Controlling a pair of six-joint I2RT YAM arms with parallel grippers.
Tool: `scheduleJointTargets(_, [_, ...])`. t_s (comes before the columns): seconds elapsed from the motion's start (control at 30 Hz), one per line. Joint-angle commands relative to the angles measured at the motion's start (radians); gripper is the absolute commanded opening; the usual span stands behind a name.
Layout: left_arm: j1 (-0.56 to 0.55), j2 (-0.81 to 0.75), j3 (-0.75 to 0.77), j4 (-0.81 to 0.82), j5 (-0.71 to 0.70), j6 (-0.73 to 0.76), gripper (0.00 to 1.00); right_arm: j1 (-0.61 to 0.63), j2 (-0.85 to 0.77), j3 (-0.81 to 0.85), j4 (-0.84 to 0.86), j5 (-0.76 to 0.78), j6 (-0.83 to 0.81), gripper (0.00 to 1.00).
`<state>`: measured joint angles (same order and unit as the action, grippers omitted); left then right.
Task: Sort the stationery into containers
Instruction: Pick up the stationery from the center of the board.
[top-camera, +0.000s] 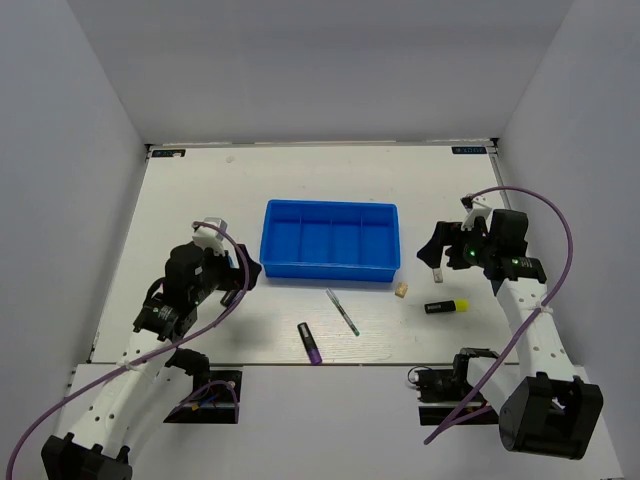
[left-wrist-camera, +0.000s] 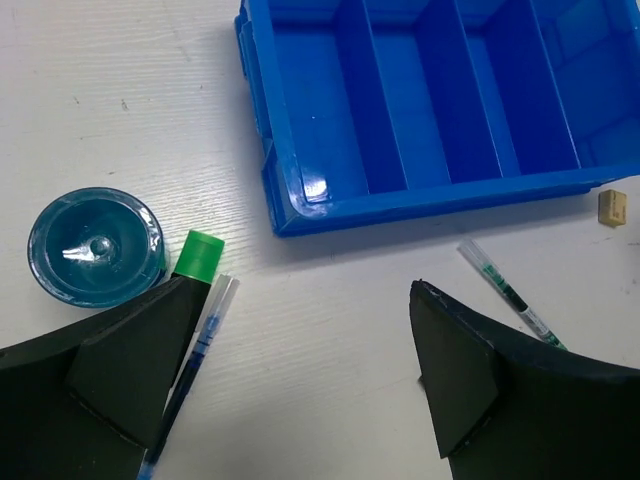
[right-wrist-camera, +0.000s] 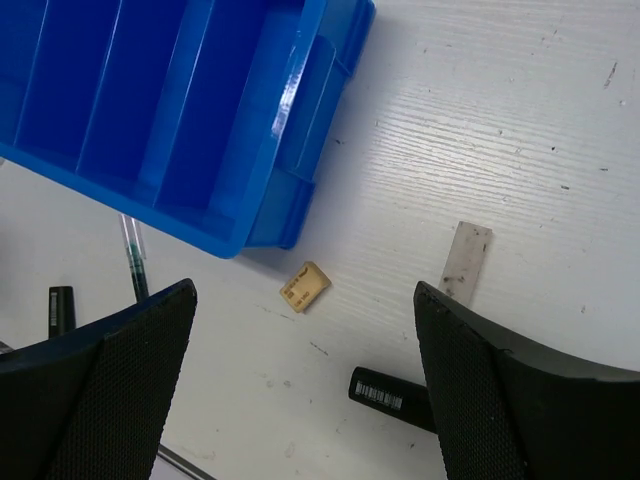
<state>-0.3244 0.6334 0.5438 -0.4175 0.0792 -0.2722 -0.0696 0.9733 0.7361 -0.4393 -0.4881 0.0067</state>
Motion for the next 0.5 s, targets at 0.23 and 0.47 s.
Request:
scheduleJointTargets(0.23, [0.002,0.060,0.051,-0.044,-0.038,-0.002,0.94,0.004,-0.004,0.020,-0.093,-0.102,-0.315,0.90])
scheduleJointTargets(0.47, [0.002,0.115,0.068,-0.081,-0.116,-0.016,0.17,0.005,0.001,0.060,-0.118,0.058,-0.286,0.90])
